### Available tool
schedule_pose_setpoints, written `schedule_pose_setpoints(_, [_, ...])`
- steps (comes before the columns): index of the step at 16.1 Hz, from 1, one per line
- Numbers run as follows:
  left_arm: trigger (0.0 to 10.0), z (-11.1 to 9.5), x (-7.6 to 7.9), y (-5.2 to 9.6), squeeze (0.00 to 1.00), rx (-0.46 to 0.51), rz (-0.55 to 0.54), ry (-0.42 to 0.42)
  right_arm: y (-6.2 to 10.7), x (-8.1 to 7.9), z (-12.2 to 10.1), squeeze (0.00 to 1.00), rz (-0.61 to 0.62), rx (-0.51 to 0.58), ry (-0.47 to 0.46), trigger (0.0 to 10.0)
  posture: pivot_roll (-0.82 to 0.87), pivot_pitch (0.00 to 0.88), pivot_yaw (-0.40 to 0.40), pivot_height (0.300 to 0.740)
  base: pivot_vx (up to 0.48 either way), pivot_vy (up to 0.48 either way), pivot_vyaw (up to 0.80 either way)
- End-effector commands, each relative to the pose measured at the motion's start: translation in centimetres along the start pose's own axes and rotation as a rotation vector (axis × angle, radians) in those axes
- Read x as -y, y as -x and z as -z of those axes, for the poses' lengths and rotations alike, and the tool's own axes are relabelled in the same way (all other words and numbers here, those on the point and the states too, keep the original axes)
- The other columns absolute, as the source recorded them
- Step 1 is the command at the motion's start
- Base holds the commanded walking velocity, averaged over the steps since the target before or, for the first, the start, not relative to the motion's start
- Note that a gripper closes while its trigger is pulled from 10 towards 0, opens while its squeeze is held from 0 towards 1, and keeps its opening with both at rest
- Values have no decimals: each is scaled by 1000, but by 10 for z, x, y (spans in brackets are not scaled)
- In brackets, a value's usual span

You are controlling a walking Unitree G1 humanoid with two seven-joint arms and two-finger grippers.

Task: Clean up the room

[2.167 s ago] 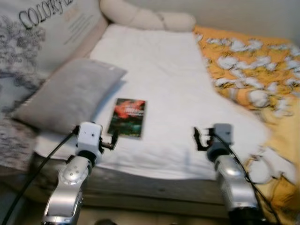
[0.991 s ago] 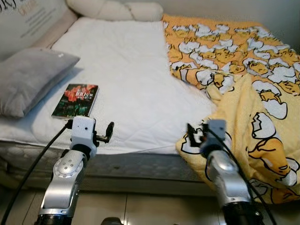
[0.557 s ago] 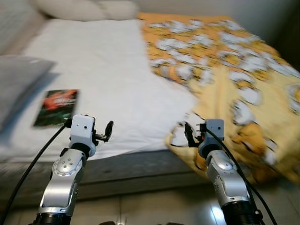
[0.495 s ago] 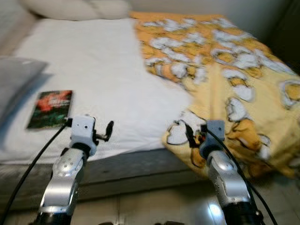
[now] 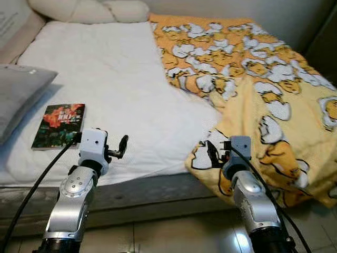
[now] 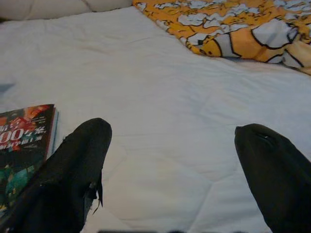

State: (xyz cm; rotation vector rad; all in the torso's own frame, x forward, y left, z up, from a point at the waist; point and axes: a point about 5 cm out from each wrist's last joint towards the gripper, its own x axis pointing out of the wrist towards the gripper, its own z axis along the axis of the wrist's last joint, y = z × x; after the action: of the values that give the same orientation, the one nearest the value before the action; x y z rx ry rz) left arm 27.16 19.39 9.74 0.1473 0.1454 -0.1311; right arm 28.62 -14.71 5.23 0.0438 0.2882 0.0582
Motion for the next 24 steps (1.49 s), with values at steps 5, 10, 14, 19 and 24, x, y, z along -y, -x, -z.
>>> schedule_pose_setpoints(5, [10000,0,2,-1,0,1,11,4,-3,-1,-2,0,-8,-9,13,10000,51,0,-76,740,296,0,-570])
schedule_pose_setpoints(10, [10000,0,2,-1,0,2,12,2,-3,-2,-3,0,-13,-4,29,10000,49,0,-75,740,296,0,0])
schedule_pose_setpoints(14, [10000,0,2,-1,0,0,17,-3,-4,-2,-2,0,-13,-5,34,10000,49,0,-74,740,293,0,0])
schedule_pose_setpoints(19, [10000,3,1,0,0,-10,8,-33,-4,-5,-1,0,-24,-8,35,10000,56,0,-78,740,115,0,0])
schedule_pose_setpoints(24, [10000,5,3,1,0,-22,18,-58,-3,-5,1,0,-24,-13,36,10000,53,0,-72,740,0,0,0])
